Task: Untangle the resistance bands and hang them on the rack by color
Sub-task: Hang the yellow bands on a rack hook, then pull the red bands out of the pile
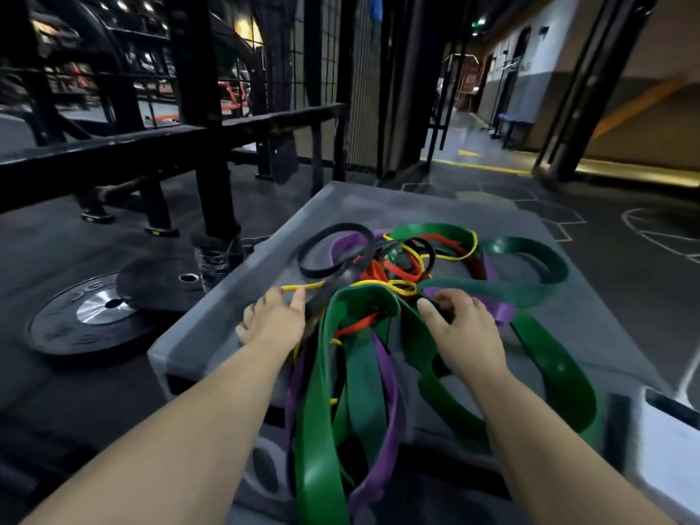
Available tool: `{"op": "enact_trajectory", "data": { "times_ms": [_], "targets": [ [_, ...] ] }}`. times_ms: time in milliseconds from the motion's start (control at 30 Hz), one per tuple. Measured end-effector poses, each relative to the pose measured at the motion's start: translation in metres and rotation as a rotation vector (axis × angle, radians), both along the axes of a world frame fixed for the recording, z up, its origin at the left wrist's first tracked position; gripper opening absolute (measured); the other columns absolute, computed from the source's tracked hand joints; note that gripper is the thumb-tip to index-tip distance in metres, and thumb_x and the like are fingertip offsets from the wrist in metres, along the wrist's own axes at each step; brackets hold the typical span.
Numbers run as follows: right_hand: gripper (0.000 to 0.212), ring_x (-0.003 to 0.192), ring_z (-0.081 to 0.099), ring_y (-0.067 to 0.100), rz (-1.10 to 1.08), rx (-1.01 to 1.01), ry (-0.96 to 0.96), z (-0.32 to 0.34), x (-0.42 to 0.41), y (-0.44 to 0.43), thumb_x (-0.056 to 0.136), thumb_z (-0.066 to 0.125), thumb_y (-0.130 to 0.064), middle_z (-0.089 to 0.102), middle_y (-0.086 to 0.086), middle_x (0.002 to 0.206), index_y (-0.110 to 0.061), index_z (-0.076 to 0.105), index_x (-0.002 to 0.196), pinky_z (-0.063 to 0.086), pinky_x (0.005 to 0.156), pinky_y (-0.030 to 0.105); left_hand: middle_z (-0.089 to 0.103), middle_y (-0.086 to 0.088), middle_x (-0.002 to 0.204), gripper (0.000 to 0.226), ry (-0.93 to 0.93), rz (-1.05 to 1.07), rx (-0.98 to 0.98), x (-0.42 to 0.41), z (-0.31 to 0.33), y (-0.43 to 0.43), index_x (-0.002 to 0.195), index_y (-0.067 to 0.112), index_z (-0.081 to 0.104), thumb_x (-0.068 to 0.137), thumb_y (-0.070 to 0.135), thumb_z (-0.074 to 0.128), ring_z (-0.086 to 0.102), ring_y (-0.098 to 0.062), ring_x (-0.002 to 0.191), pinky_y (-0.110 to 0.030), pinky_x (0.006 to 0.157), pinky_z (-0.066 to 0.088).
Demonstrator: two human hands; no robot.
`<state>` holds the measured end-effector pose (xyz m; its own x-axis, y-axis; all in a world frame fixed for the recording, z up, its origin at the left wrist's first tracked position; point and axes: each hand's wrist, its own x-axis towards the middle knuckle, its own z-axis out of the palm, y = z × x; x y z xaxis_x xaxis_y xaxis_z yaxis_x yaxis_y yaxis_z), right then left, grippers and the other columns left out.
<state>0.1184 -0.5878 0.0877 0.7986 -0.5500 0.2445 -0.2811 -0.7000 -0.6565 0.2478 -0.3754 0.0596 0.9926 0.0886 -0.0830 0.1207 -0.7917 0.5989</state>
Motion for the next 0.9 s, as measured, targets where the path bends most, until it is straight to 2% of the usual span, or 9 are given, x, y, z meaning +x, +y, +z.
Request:
{"op": "enact_trajectory", "data": {
  "times_ms": [167, 267, 333, 500, 600, 667, 733, 833, 900],
  "targets": [
    [0.042, 0.112, 0.054, 0.017, 0.052, 0.01, -0.029, 0.0, 0.013, 0.006, 0.088, 0.053, -0.057, 0.057, -0.006, 0.112, -0.028, 0.059, 0.118, 0.046, 0.096, 0.041, 0.034, -0.012, 0.149, 0.072, 0.034, -0.021, 0.099, 0.01, 0.004, -0.002, 0.148, 0.023, 0.023, 0.091, 0.067, 0.031, 0.025, -0.034, 0.137, -0.046, 0.107, 0.023],
    [0.03, 0.107, 0.054, 0.014, 0.069, 0.024, -0.054, 0.004, 0.016, 0.008, 0.086, 0.054, -0.057, 0.057, -0.01, 0.107, -0.034, 0.057, 0.106, 0.046, 0.091, 0.037, 0.022, -0.012, 0.152, 0.074, 0.038, -0.01, 0.082, 0.013, 0.006, 0.002, 0.147, 0.022, 0.025, 0.09, 0.065, 0.04, 0.02, -0.035, 0.137, -0.044, 0.109, 0.024],
    [0.023, 0.103, 0.054, 0.012, 0.071, 0.042, -0.051, 0.006, 0.017, 0.009, 0.087, 0.056, -0.054, 0.057, -0.01, 0.106, -0.037, 0.053, 0.102, 0.044, 0.086, 0.033, 0.022, -0.013, 0.152, 0.072, 0.049, -0.019, 0.107, 0.015, 0.005, 0.007, 0.146, 0.019, 0.027, 0.091, 0.062, 0.042, 0.022, -0.036, 0.137, -0.044, 0.109, 0.026],
    [0.035, 0.096, 0.056, 0.011, 0.086, 0.059, -0.029, 0.009, 0.017, 0.015, 0.088, 0.057, -0.054, 0.058, -0.013, 0.103, -0.032, 0.057, 0.116, 0.046, 0.084, 0.034, 0.058, -0.019, 0.123, 0.045, 0.079, -0.178, 0.122, 0.01, 0.012, 0.01, 0.115, 0.006, 0.054, 0.099, 0.045, 0.038, 0.054, -0.036, 0.112, -0.037, 0.087, 0.043],
    [0.035, 0.091, 0.056, 0.011, 0.129, 0.085, -0.026, 0.011, 0.017, 0.022, 0.089, 0.057, -0.052, 0.059, -0.013, 0.098, -0.032, 0.057, 0.118, 0.047, 0.081, 0.035, 0.06, -0.021, 0.12, 0.036, 0.045, -0.267, 0.144, -0.002, 0.022, 0.007, 0.106, 0.008, 0.058, 0.104, 0.033, 0.032, 0.054, -0.035, 0.11, -0.035, 0.088, 0.042],
    [0.029, 0.091, 0.057, 0.01, 0.158, 0.115, -0.051, 0.014, 0.017, 0.028, 0.089, 0.059, -0.048, 0.061, -0.012, 0.097, -0.032, 0.059, 0.114, 0.048, 0.082, 0.035, 0.062, -0.016, 0.105, 0.029, -0.05, -0.234, 0.083, -0.009, 0.03, 0.007, 0.091, 0.014, 0.051, 0.103, 0.033, 0.033, 0.052, -0.031, 0.092, -0.035, 0.076, 0.04],
    [0.018, 0.09, 0.06, 0.011, 0.192, 0.147, -0.085, 0.017, 0.016, 0.034, 0.09, 0.062, -0.044, 0.065, -0.01, 0.092, -0.031, 0.063, 0.102, 0.048, 0.08, 0.031, 0.057, -0.007, 0.087, 0.025, -0.175, -0.205, 0.054, -0.018, 0.042, 0.007, 0.088, 0.019, 0.045, 0.102, 0.035, 0.034, 0.049, -0.027, 0.082, -0.034, 0.068, 0.036],
    [0.021, 0.071, 0.062, 0.01, 0.3, 0.33, -0.092, 0.025, 0.013, 0.048, 0.093, 0.058, -0.04, 0.068, -0.007, 0.079, -0.022, 0.068, 0.089, 0.046, 0.067, 0.027, 0.054, 0.005, 0.074, 0.02, -0.361, -0.244, -0.162, -0.04, 0.063, 0.001, 0.088, 0.021, 0.048, 0.1, 0.035, 0.041, 0.053, -0.023, 0.08, -0.032, 0.064, 0.033],
    [0.036, 0.052, 0.056, 0.01, 0.379, 0.667, -0.007, 0.031, 0.011, 0.059, 0.097, 0.049, -0.045, 0.066, -0.001, 0.071, -0.014, 0.066, 0.089, 0.041, 0.05, 0.024, 0.056, 0.008, 0.072, 0.017, -0.379, -0.315, -0.322, -0.058, 0.074, -0.007, 0.083, 0.024, 0.05, 0.098, 0.032, 0.047, 0.054, -0.014, 0.076, -0.029, 0.063, 0.033]
  ]
}}
